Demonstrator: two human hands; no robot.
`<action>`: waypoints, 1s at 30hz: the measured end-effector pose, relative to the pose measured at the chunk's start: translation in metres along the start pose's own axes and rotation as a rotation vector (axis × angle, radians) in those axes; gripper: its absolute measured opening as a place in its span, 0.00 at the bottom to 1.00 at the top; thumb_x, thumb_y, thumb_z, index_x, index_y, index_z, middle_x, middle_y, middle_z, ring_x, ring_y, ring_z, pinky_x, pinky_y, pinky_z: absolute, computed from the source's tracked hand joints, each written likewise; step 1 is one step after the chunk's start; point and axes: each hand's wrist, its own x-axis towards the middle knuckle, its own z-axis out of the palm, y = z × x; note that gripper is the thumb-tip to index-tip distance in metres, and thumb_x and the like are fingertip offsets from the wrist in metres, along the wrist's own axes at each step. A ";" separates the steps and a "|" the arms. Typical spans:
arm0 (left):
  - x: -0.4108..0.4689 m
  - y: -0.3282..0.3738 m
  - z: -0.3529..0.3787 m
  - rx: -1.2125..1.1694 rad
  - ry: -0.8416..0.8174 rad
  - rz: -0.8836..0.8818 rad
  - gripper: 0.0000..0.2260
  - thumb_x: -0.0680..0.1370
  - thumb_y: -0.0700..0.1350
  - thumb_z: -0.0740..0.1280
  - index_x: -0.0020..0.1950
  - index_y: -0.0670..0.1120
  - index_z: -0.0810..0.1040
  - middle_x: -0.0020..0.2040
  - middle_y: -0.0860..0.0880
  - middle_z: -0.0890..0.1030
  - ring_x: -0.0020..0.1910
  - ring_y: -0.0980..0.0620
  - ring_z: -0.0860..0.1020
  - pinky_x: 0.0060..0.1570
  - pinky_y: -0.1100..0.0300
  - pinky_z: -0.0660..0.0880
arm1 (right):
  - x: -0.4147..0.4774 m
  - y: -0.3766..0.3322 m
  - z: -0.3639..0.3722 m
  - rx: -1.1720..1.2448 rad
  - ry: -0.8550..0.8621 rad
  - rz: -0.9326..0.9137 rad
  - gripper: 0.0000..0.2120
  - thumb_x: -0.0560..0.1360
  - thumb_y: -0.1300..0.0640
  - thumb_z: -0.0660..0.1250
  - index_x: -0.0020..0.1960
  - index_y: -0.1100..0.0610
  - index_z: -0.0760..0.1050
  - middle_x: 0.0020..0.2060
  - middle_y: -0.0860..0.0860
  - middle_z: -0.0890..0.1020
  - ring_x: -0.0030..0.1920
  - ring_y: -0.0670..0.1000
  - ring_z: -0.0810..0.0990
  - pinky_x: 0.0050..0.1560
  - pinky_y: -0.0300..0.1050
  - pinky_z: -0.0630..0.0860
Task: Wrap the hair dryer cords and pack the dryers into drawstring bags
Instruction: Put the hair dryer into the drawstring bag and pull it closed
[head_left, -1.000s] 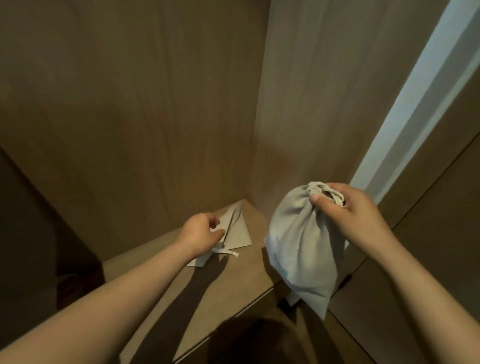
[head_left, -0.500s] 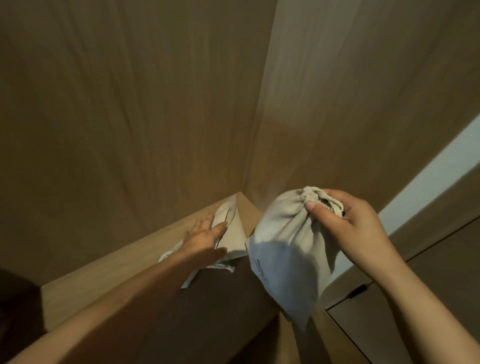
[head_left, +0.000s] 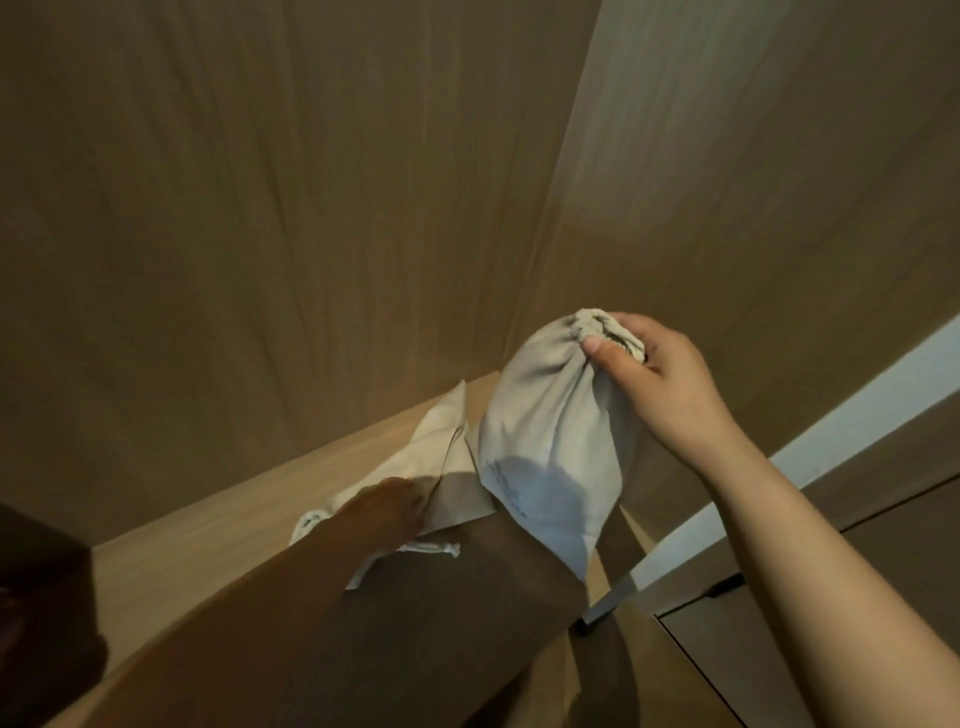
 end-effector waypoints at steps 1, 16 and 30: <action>-0.003 0.001 -0.004 0.009 0.020 -0.036 0.19 0.79 0.51 0.60 0.68 0.46 0.73 0.69 0.45 0.73 0.67 0.44 0.72 0.66 0.51 0.70 | 0.006 0.001 0.002 0.001 0.010 -0.015 0.13 0.79 0.54 0.64 0.62 0.55 0.78 0.54 0.46 0.81 0.54 0.44 0.79 0.55 0.42 0.75; -0.014 -0.008 -0.018 0.048 0.170 -0.227 0.13 0.79 0.50 0.62 0.56 0.44 0.79 0.53 0.45 0.81 0.52 0.47 0.80 0.52 0.56 0.77 | 0.077 0.043 0.046 -0.297 0.127 -0.057 0.15 0.79 0.55 0.62 0.63 0.59 0.75 0.57 0.57 0.81 0.58 0.58 0.78 0.53 0.46 0.72; -0.008 -0.015 -0.013 0.133 0.185 -0.125 0.15 0.79 0.55 0.59 0.55 0.50 0.81 0.50 0.50 0.79 0.43 0.53 0.77 0.41 0.62 0.74 | 0.112 0.048 0.048 -0.386 0.249 0.003 0.16 0.76 0.59 0.65 0.63 0.61 0.74 0.57 0.61 0.80 0.57 0.61 0.78 0.53 0.48 0.72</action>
